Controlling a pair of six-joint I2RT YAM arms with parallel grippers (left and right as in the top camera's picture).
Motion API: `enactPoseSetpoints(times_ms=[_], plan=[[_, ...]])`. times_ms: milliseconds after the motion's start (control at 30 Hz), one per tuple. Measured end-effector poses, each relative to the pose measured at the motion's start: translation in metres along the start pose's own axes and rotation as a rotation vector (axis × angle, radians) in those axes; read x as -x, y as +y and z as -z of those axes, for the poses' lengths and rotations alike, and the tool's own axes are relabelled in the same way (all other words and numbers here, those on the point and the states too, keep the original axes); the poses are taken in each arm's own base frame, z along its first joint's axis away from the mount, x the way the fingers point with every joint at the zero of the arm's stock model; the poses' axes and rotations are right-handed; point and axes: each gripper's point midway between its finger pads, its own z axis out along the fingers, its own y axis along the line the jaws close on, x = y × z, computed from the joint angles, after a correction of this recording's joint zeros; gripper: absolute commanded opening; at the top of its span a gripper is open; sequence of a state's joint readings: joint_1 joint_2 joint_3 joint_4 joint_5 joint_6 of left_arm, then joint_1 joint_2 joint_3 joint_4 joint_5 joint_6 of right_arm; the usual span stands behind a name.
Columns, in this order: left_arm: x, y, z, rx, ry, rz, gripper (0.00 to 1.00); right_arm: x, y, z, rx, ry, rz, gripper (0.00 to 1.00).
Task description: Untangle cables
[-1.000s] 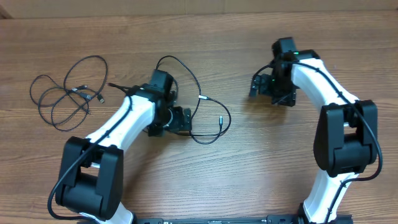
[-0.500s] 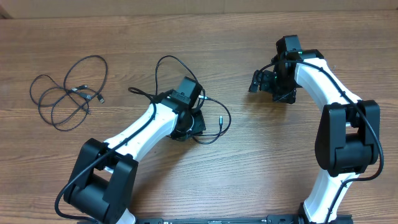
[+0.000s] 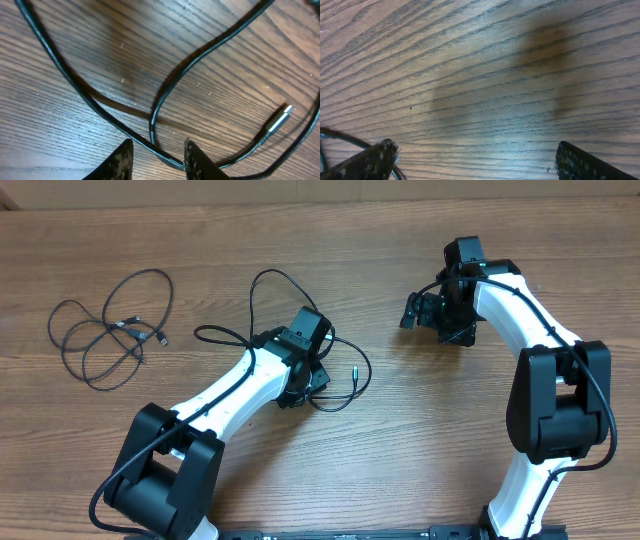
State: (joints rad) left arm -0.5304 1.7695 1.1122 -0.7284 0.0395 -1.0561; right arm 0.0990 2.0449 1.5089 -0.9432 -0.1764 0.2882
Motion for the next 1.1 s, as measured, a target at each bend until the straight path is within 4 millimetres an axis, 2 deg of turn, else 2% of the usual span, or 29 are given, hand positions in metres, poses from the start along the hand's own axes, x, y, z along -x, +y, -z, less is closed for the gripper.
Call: enactPoseSetpoints(times_ms=[100,200,233,300,367,500,567,600,700,867,900,1000,1100], plan=[[-0.003,0.012,-0.007,0.033,-0.002,0.036,0.39,0.000,0.000,0.000,0.000,0.000,0.000,1.00],[-0.004,0.017,-0.014,0.037,-0.011,0.054,0.37,0.000,0.000,0.000,0.000,0.000,0.000,1.00],[-0.004,0.018,-0.015,0.035,-0.013,0.058,0.34,0.000,0.000,0.000,0.000,0.000,0.000,1.00],[-0.003,0.016,-0.016,0.025,-0.020,0.067,0.18,0.000,0.000,0.000,0.000,0.000,0.000,1.00],[-0.002,0.016,-0.016,0.022,-0.022,0.067,0.08,0.000,0.000,0.000,0.000,0.000,-0.001,1.00],[0.000,0.017,-0.017,0.030,-0.037,0.040,0.06,0.000,0.000,0.000,0.000,0.000,0.000,1.00],[0.004,0.019,-0.016,0.043,-0.057,0.005,0.10,0.000,0.000,0.000,0.000,0.000,0.000,1.00],[0.006,0.020,-0.016,0.048,-0.066,-0.016,0.17,0.000,0.000,0.000,0.000,0.000,0.000,1.00],[0.009,0.023,-0.016,0.057,-0.076,-0.062,0.29,0.000,0.000,0.000,0.001,0.000,0.000,1.00],[0.017,0.025,-0.016,0.039,-0.059,-0.080,0.33,0.000,0.000,0.000,0.000,-0.001,0.000,1.00],[0.019,0.021,-0.016,0.010,-0.049,-0.076,0.35,0.000,0.000,0.000,0.000,0.000,0.000,1.00],[0.020,0.012,-0.015,-0.056,-0.016,-0.065,0.52,0.000,0.000,0.000,0.000,0.000,0.000,1.00],[0.014,0.009,-0.015,-0.077,0.020,-0.059,0.55,0.000,0.000,0.000,0.000,0.000,0.000,1.00]])
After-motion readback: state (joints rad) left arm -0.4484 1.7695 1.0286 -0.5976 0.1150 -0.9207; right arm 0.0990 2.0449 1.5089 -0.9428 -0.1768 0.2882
